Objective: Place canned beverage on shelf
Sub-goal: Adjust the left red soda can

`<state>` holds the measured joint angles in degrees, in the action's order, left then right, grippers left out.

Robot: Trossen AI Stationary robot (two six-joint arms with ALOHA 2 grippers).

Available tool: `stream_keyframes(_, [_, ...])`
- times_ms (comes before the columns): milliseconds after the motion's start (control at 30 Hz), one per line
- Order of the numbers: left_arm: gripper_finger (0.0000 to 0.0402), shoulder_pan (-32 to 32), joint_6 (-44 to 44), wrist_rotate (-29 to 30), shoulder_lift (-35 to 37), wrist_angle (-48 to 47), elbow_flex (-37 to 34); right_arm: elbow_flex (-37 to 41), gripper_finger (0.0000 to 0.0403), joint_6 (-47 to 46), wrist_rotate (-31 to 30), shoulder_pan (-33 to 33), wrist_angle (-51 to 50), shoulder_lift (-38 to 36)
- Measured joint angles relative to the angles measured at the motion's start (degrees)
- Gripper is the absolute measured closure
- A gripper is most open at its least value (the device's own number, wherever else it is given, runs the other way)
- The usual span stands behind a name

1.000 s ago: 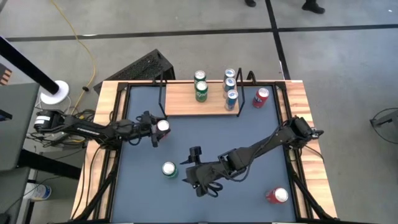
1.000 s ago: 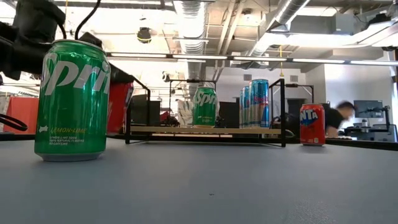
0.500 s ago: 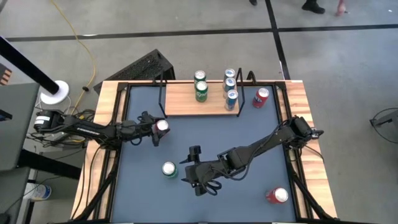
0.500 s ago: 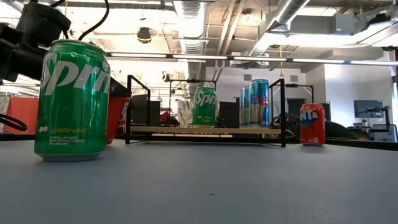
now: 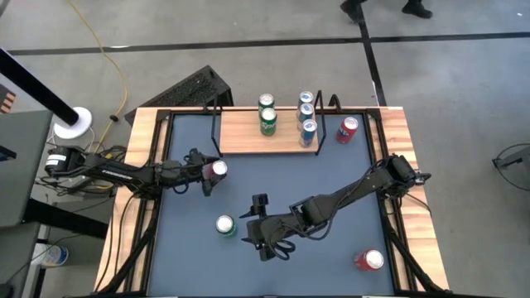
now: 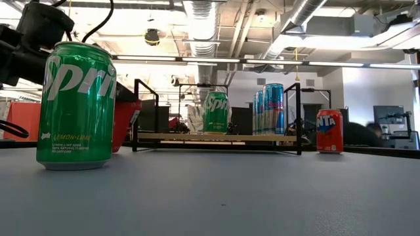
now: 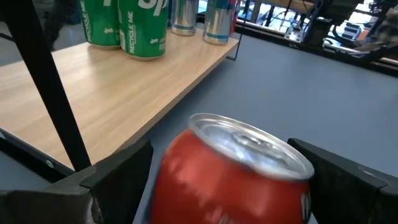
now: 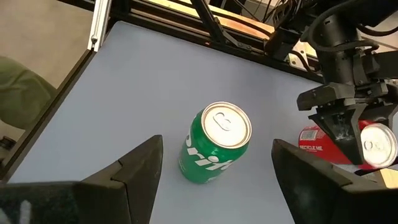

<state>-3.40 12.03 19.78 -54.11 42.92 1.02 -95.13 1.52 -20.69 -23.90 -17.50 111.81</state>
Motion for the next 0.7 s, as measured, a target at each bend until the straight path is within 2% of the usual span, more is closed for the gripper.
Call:
stream_keyframes(300, [0.0040, 0.00, -0.46, 1.79, 3.91, -0.92, 0.00, 0.00, 0.0112, 0.00, -0.01, 0.12, -0.27, -0.02])
stream_keyframes(533, [0.0040, 0.03, -0.68, 0.73, 5.07, -7.24, 0.24, 0.00, 0.0112, 0.00, -0.02, 0.37, -0.50, -0.02])
stream_keyframes(700, [0.0040, 1.29, -4.27, -0.95, 5.03, -18.20, 6.70, -0.02, 0.0112, 0.04, -0.65, -0.24, -1.70, -0.39])
